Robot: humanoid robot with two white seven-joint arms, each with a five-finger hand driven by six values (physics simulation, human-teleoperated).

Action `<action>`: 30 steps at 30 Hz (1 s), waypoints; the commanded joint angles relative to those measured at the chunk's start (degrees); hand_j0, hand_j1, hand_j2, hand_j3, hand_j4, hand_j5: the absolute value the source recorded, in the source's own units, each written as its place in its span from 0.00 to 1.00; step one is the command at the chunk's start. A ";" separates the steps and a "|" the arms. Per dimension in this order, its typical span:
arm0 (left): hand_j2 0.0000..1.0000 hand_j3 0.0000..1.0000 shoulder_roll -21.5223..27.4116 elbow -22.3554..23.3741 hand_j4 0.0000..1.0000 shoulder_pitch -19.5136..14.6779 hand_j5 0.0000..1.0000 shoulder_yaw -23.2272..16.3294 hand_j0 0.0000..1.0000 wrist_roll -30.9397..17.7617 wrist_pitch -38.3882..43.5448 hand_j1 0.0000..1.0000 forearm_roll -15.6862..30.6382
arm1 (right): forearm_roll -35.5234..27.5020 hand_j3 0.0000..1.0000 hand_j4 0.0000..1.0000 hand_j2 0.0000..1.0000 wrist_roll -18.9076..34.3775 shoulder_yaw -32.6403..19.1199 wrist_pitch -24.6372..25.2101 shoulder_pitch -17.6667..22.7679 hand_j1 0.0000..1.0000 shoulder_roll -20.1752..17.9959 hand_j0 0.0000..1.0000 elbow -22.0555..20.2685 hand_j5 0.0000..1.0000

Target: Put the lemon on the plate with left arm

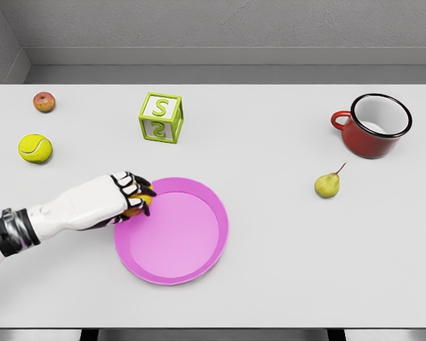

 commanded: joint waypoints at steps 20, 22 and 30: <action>1.00 1.00 -2.98 0.12 1.00 -5.27 1.00 -3.80 1.00 -1.48 0.04 1.00 0.33 | -0.01 1.00 1.00 1.00 0.01 0.00 0.00 0.00 1.00 0.00 1.00 0.00 1.00; 1.00 1.00 -1.75 0.29 1.00 -6.41 1.00 -3.18 1.00 -1.48 0.04 1.00 0.50 | -0.01 1.00 1.00 1.00 0.01 0.00 0.00 0.00 1.00 0.00 1.00 0.00 1.00; 1.00 1.00 4.23 4.77 1.00 -5.98 1.00 4.55 1.00 -1.31 0.04 1.00 0.59 | -0.01 1.00 1.00 1.00 0.01 0.00 0.00 0.00 1.00 0.00 1.00 0.00 1.00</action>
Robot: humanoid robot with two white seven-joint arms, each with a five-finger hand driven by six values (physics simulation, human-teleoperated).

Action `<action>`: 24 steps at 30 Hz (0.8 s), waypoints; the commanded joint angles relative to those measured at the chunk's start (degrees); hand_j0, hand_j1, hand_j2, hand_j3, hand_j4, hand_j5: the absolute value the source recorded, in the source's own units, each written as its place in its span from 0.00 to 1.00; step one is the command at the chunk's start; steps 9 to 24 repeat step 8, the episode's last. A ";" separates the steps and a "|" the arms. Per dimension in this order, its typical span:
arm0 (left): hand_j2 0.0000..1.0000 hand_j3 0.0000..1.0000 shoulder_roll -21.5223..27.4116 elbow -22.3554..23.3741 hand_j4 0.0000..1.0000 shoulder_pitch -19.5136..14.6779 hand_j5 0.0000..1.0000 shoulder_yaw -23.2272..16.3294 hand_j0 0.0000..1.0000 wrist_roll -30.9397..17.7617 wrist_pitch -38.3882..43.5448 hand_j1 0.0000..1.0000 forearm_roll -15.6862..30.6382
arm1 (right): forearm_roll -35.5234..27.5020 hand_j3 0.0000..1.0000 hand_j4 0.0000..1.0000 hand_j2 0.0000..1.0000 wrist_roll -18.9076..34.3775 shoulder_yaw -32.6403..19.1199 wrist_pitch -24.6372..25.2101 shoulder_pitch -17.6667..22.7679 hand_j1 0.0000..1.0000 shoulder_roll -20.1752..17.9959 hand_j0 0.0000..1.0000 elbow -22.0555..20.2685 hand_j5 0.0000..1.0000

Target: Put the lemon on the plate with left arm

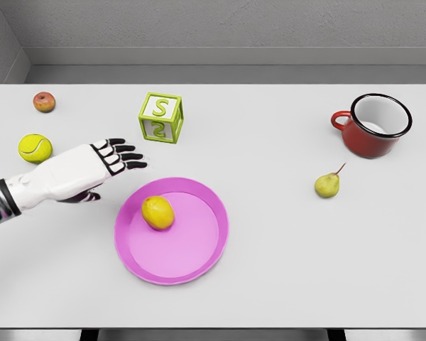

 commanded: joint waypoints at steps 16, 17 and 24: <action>1.00 1.00 1.91 4.96 1.00 2.55 1.00 2.16 1.00 -0.06 0.05 1.00 2.48 | -0.01 1.00 1.00 1.00 0.01 0.00 0.00 0.00 1.00 0.00 1.00 0.00 1.00; 1.00 1.00 1.91 4.96 1.00 2.55 1.00 2.16 1.00 -0.06 0.05 1.00 2.48 | -0.01 1.00 1.00 1.00 0.01 0.00 0.00 0.00 1.00 0.00 1.00 0.00 1.00; 1.00 1.00 1.91 4.96 1.00 2.55 1.00 2.16 1.00 -0.06 0.05 1.00 2.48 | -0.01 1.00 1.00 1.00 0.01 0.00 0.00 0.00 1.00 0.00 1.00 0.00 1.00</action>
